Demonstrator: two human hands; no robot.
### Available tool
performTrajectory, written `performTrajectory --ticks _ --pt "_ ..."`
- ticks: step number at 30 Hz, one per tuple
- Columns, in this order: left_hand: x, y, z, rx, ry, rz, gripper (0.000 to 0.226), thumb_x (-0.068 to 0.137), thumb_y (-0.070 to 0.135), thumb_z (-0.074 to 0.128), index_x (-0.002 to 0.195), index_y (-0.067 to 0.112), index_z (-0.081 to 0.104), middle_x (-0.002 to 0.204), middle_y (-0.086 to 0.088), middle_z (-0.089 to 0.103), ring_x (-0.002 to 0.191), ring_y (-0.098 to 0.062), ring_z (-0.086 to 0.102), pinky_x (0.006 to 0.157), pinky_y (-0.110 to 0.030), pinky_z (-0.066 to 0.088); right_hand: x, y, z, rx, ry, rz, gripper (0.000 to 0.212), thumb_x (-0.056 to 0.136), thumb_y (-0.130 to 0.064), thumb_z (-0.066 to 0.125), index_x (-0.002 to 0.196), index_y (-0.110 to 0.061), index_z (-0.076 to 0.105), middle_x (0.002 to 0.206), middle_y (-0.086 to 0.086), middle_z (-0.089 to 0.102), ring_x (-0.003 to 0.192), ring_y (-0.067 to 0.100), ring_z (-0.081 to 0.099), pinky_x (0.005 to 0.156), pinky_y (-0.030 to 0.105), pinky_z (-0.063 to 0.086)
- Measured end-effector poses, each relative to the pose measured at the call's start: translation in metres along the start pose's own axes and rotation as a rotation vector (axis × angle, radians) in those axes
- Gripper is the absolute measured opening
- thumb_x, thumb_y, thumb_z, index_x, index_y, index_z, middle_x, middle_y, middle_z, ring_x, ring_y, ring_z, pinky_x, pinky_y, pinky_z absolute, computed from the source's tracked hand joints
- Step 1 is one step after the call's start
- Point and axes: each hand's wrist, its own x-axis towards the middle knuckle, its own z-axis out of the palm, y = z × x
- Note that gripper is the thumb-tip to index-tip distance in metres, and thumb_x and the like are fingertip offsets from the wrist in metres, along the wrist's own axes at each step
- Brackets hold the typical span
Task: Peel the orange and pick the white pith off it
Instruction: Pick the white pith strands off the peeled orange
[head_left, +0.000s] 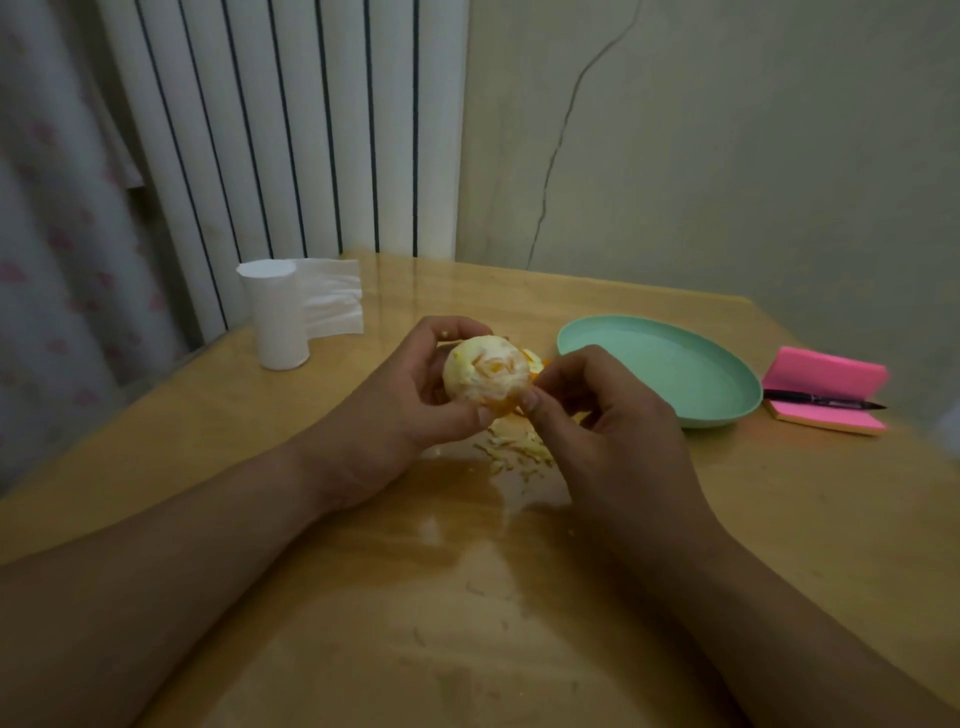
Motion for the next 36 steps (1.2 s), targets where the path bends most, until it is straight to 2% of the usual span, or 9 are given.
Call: performTrajectory --ticks 4,10,17,21,28,30,32,34,36 --pt "-0.0015 0.0008 0.0019 0.099 -0.003 0.046 0.063 0.092 -0.006 0.075 0.141 0.024 0.05 0.137 0.005 0.068 0.126 -0.023 0.067 0.102 -0.043 0.06 0.0007 -0.0013 0.0031 0.025 -0.019 0.012 0.01 0.097 -0.04 0.071 0.097 -0.03 0.068 0.087 -0.014 0.069 0.088 0.005 0.064 0.071 0.021 0.052" --pt "-0.0008 -0.0026 0.0034 0.201 0.014 0.091 0.06 0.091 -0.002 0.078 0.139 0.024 0.052 0.128 0.007 0.069 0.116 -0.017 0.07 0.091 -0.032 0.062 0.0033 0.0056 0.0029 -0.005 -0.039 0.072 0.009 0.102 -0.036 0.067 0.096 -0.03 0.069 0.084 -0.011 0.069 0.081 0.005 0.064 0.064 0.016 0.047" --pt "-0.0002 -0.0064 0.0029 0.262 0.075 0.11 0.054 0.091 0.014 0.084 0.134 0.029 0.055 0.125 0.001 0.068 0.109 -0.02 0.072 0.085 -0.037 0.065 0.0006 -0.0005 0.0055 0.031 -0.041 0.086 0.012 0.1 -0.042 0.068 0.096 -0.03 0.069 0.084 -0.012 0.069 0.083 0.003 0.064 0.066 0.015 0.05" --pt "-0.0002 -0.0064 0.0043 0.329 0.099 0.133 0.054 0.089 0.02 0.086 0.133 0.028 0.056 0.122 0.004 0.067 0.106 -0.016 0.071 0.08 -0.031 0.063 0.0019 0.0004 0.0059 0.03 -0.052 0.112 0.012 0.1 -0.042 0.069 0.095 -0.03 0.069 0.081 -0.012 0.068 0.079 0.0 0.063 0.062 0.012 0.046" --pt "-0.0027 -0.0023 0.008 0.341 0.084 0.126 0.054 0.089 0.021 0.085 0.135 0.03 0.057 0.121 0.01 0.066 0.109 -0.009 0.07 0.081 -0.025 0.062 0.0047 0.0061 0.004 0.009 -0.052 0.126 0.011 0.102 -0.034 0.066 0.093 -0.03 0.068 0.083 -0.008 0.069 0.078 0.006 0.063 0.062 0.018 0.048" --pt "-0.0028 -0.0018 0.0093 0.299 0.079 0.118 0.053 0.089 0.019 0.084 0.134 0.028 0.058 0.121 0.009 0.068 0.109 -0.009 0.071 0.082 -0.024 0.062 0.0051 0.0069 0.0037 0.019 -0.041 0.132 0.011 0.102 -0.032 0.065 0.092 -0.029 0.068 0.083 -0.006 0.069 0.079 0.008 0.063 0.066 0.025 0.052" --pt "-0.0023 -0.0014 0.0095 0.246 0.09 0.097 0.053 0.088 0.019 0.084 0.135 0.025 0.059 0.121 0.006 0.071 0.11 -0.01 0.072 0.084 -0.025 0.062 0.0045 0.0063 0.0039 0.025 -0.031 0.129 0.01 0.103 -0.03 0.065 0.093 -0.029 0.067 0.084 -0.007 0.069 0.08 0.009 0.063 0.067 0.025 0.052" --pt "-0.0018 -0.001 0.0085 0.196 0.108 0.076 0.056 0.086 0.025 0.083 0.136 0.022 0.059 0.119 0.004 0.075 0.109 -0.011 0.074 0.085 -0.026 0.062 0.0033 0.0047 0.0043 0.036 -0.019 0.114 0.006 0.102 -0.027 0.066 0.097 -0.03 0.067 0.087 -0.009 0.069 0.083 0.007 0.064 0.068 0.022 0.053" --pt "-0.0013 -0.0008 0.0075 0.175 0.125 0.064 0.06 0.082 0.035 0.081 0.136 0.021 0.06 0.117 0.004 0.077 0.109 -0.012 0.075 0.089 -0.029 0.063 0.0023 0.0033 0.0044 0.043 -0.005 0.086 0.005 0.101 -0.025 0.068 0.102 -0.029 0.067 0.092 -0.012 0.07 0.088 0.006 0.066 0.074 0.024 0.057"
